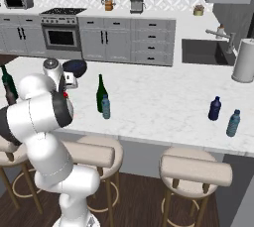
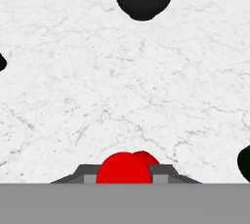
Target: Move the plastic bottles in the middle to the plastics group, and the glass bottles in the middle to the glass group.
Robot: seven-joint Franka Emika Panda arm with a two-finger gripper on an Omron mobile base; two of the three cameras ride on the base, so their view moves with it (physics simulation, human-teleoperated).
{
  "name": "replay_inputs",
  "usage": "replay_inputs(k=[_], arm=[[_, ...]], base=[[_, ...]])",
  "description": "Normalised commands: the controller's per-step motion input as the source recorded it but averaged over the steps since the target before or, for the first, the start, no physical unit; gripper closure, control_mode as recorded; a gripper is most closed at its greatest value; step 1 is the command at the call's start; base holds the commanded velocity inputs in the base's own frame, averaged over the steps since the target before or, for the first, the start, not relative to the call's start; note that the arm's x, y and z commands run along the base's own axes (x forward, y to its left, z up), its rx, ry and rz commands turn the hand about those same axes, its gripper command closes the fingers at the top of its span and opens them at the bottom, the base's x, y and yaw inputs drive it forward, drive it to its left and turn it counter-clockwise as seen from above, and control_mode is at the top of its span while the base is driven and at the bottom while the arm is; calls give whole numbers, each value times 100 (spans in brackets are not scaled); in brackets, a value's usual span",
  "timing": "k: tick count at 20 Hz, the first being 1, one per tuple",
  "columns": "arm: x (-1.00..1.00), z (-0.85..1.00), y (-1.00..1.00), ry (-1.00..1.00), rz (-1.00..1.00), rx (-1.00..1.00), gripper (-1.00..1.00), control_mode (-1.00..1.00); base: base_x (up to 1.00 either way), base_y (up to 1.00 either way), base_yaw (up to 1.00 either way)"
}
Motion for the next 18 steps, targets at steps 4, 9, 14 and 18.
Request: replay_inputs(k=[4,9,14,18], arm=[[0,8,80,0,4,0,100,-100],[0,0,71,0,10,0,100,-100],[0,0,56,0,6,0,100,-100],[6,0,58,0,0,0,100,-100]], base=[[0,0,0],[0,0,0],[0,0,0],[0,0,0]])
